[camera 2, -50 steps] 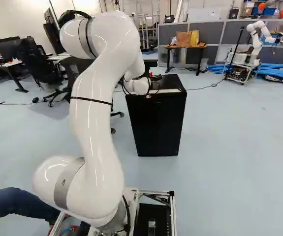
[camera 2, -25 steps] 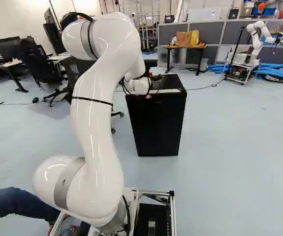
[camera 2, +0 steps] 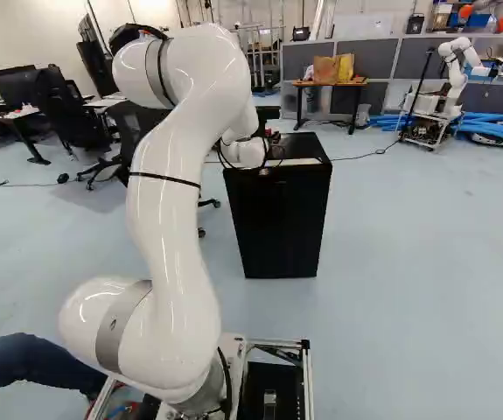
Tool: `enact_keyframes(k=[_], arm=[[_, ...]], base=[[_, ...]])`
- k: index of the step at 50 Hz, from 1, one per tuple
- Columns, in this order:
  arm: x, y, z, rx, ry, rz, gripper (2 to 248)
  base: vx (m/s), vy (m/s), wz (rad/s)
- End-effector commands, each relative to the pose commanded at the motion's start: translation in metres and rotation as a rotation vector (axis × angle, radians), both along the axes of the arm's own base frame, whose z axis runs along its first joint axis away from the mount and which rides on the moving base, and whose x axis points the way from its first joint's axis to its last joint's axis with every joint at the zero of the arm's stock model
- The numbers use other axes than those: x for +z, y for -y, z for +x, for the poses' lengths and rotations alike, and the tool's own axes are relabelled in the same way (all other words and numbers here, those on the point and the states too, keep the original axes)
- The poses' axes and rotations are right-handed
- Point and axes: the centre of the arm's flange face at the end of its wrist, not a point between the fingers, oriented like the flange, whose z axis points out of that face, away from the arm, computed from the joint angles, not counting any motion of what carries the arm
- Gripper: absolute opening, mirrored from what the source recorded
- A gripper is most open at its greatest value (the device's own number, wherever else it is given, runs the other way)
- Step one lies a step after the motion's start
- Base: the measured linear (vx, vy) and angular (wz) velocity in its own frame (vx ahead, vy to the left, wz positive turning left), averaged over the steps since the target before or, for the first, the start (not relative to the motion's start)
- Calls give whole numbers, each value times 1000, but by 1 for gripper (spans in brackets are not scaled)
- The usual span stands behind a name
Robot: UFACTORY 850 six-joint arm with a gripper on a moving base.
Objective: Grab a drink from the fridge
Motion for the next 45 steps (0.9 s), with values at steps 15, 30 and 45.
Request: enact_keyframes(k=[15,30,45], arm=[[5,0,0,0,6,-1,100],[22,0,0,0,30,-4,100],[39,0,-1,0,55,-8,100]], base=[[0,0,0],[0,0,0],[0,0,0]])
